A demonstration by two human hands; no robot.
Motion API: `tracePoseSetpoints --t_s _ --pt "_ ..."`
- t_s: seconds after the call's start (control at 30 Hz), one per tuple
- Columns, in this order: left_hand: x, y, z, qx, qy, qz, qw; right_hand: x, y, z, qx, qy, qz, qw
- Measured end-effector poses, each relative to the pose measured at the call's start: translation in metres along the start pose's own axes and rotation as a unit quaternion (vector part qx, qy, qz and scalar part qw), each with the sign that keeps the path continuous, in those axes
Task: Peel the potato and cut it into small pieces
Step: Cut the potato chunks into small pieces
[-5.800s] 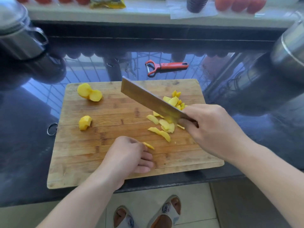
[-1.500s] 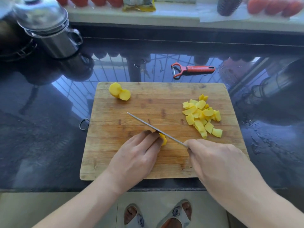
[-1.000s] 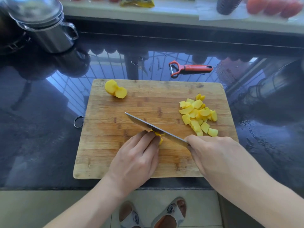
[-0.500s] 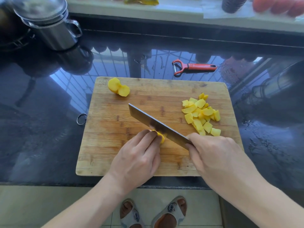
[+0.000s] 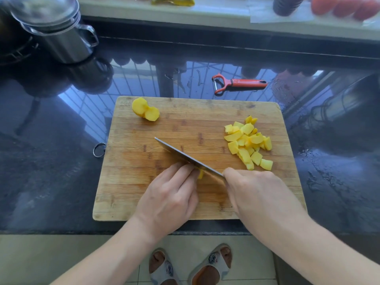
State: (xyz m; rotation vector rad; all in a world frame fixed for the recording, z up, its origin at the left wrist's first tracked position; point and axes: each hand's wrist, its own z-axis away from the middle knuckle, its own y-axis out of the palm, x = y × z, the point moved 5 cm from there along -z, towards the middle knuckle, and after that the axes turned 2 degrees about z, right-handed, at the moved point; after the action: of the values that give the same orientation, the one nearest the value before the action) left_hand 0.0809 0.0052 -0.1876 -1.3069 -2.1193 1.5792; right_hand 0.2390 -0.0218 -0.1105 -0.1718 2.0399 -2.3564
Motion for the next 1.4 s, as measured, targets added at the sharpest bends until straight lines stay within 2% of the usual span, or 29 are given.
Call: tracePoseSetpoints --t_s 0.13,0.3,0.73,1.03,1.23,1.4 --pt "-0.002 -0.003 0.000 0.001 0.004 0.006 1.000 0.009 0.005 -0.024 -0.023 -0.015 -0.027 0.999" --pt "-0.004 -0.004 0.001 -0.003 0.015 -0.012 1.000 -0.011 -0.006 -0.013 -0.045 0.023 -0.095 0.994" --pt "-0.003 -0.003 0.000 -0.003 0.013 -0.017 1.000 -0.008 -0.011 0.009 -0.031 -0.009 -0.020 0.999" --pt "-0.002 -0.002 0.000 0.000 0.007 0.000 1.000 -0.001 -0.001 0.008 0.013 0.013 0.025 1.000" --pt "-0.003 -0.005 0.000 0.002 0.008 -0.001 1.000 0.009 0.001 -0.024 -0.022 -0.017 -0.023 0.999" --pt "-0.004 -0.006 -0.002 -0.007 0.019 -0.019 1.000 -0.002 -0.009 -0.006 -0.047 0.005 -0.048 0.998"
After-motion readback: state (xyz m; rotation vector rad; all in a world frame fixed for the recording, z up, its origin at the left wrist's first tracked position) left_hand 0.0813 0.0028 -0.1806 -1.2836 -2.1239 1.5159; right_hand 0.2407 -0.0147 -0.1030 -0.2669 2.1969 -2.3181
